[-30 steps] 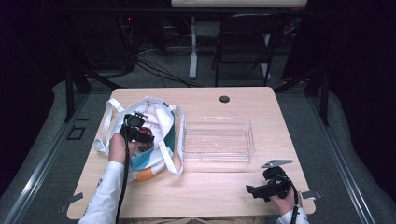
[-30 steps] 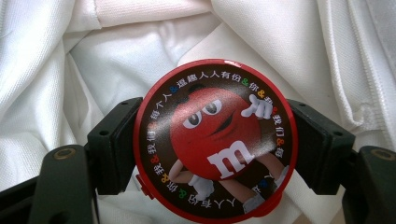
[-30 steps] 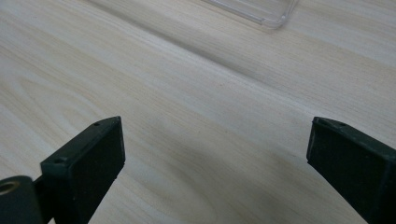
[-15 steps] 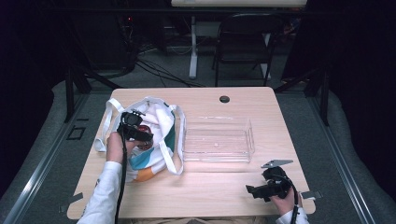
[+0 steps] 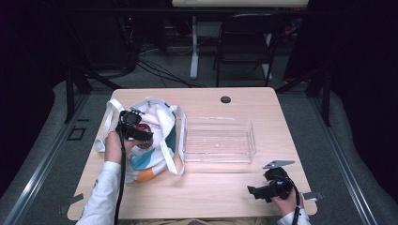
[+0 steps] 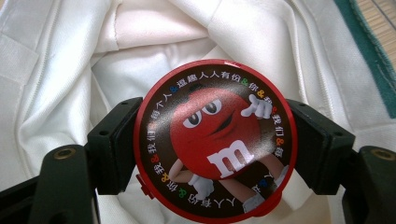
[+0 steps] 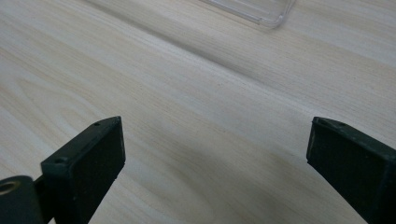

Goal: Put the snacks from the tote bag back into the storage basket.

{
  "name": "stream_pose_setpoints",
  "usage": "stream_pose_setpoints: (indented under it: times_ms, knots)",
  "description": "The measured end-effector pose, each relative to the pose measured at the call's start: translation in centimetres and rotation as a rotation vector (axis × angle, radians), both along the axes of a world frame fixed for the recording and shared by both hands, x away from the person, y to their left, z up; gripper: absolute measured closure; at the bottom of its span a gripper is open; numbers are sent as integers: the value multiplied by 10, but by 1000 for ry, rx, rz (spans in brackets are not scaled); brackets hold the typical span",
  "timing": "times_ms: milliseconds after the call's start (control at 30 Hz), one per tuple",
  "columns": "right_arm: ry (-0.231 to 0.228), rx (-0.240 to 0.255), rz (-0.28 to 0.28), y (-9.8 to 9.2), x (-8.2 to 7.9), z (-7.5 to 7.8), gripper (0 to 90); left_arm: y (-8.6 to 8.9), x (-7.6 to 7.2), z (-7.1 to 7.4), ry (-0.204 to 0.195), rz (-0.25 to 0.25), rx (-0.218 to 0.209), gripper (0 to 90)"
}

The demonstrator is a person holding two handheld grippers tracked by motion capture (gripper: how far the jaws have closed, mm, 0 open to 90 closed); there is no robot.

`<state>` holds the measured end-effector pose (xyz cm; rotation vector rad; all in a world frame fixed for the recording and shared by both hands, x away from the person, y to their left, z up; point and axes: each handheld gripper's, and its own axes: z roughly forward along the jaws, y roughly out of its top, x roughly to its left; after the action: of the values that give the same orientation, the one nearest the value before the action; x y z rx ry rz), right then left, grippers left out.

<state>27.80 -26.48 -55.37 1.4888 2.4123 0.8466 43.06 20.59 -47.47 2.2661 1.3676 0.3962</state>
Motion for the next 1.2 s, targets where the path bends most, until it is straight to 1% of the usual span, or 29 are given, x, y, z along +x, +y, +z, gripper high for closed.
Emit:
stream_pose_setpoints:
  times_ms: [33, 67, 133, 200, 300, 367, 400, 500, 633, 833, 967, 1200]
  knots:
    - [-2, 0, 0, 0, 0, 0, 42, 1, 0, 1, 6, -2, -10, 263]
    - [-2, 2, -2, 0, 0, 0, 42, 1, 0, 2, 5, 0, -9, 263]
    - [-3, 2, -2, 0, 0, 0, 43, 2, -1, 3, 2, 1, 6, 264]
    - [-2, 2, -3, 0, 0, 0, 42, 3, -1, 5, 1, 2, 6, 264]
    - [-1, 2, -2, 0, 0, 0, 43, 3, -1, 11, -4, -2, 22, 264]
    - [3, -5, 1, 0, 0, 0, 42, 3, -2, 14, -12, -2, 15, 264]
    - [1, 1, -2, 0, 0, 0, 42, 4, -2, 16, -15, -3, 11, 264]
    - [0, 0, -3, 0, 0, 0, 42, 5, -2, 21, -16, -12, -20, 263]
    - [3, -9, 0, -1, 0, 0, 43, 4, -3, 24, -17, -15, -12, 264]
    - [1, -9, -2, -1, 0, 0, 43, 3, -2, 31, -19, -16, -13, 263]
    - [2, -8, 0, 0, 0, 0, 43, 3, -1, 37, -23, -16, -27, 263]
    - [1, -7, -1, 0, 0, 0, 43, -1, 0, 49, -32, -26, -29, 264]
